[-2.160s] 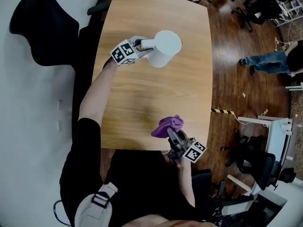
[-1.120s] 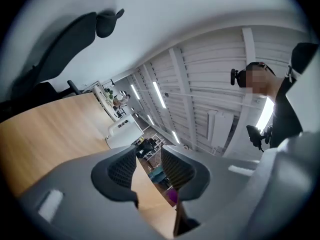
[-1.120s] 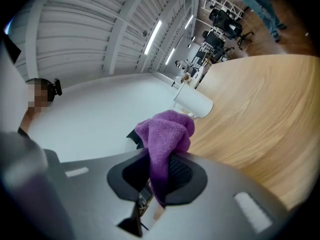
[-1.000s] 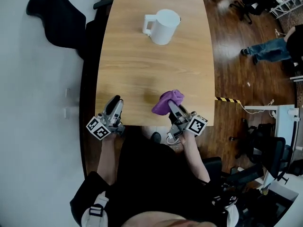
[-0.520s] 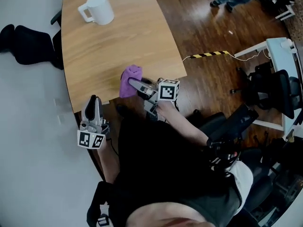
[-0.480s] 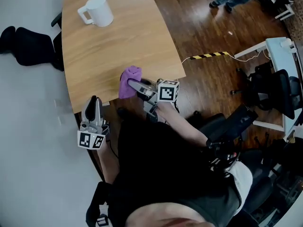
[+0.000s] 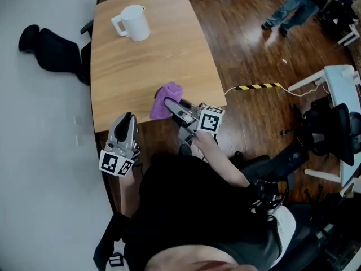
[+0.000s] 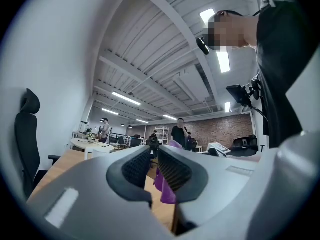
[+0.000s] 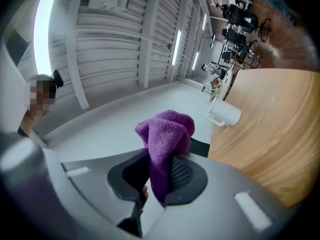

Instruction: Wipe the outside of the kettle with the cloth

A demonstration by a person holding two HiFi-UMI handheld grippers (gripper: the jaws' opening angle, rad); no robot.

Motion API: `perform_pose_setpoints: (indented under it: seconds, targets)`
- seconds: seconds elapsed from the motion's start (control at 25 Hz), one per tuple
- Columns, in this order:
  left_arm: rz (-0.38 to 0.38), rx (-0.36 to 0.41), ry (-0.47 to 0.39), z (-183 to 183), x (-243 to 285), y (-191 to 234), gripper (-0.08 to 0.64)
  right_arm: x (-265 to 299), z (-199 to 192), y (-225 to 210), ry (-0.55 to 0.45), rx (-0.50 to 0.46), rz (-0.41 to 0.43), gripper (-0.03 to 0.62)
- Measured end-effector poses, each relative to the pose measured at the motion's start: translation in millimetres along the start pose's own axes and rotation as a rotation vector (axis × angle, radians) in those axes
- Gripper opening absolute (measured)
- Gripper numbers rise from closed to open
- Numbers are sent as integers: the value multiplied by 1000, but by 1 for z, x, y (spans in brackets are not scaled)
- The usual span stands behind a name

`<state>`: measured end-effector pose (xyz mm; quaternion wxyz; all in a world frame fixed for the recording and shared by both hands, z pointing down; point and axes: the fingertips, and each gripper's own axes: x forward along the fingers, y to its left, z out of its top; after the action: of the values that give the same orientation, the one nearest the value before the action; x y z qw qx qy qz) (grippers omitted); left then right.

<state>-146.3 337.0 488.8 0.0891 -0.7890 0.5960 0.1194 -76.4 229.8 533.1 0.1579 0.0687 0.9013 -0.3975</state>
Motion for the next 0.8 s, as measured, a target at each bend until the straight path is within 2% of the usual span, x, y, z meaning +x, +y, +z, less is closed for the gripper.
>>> perform_pose_setpoints:
  seconds: [0.08,0.16,0.24,0.32,0.44,0.6,0.68,0.8]
  targets:
    - [-20,-10,10,16,4,-20,0,-9,9,25,-37,-20,21,48]
    - [-2,-2,50,37,-7,-36,0,-8,9,56,-38,-33,37,48]
    - [25,23,6,66,-21,-35,0,5,-2,79,-14,-41,49,48]
    - [45,16,-23,73,-35,-17,0,22,-20,81,15,-45,37,48]
    - [44,-17,-26,62,-47,4,0,32,-44,67,35,-52,-12,46]
    - [39,3,-38,96,-58,-51,0,-1,-46,125,34,-87,14,46]
    - [30,-11,-43,96,-56,-38,0,11,-44,122,42,-102,-4,46]
    - [10,-39,-46,80,-52,6,0,44,-45,92,48,-114,-30,46]
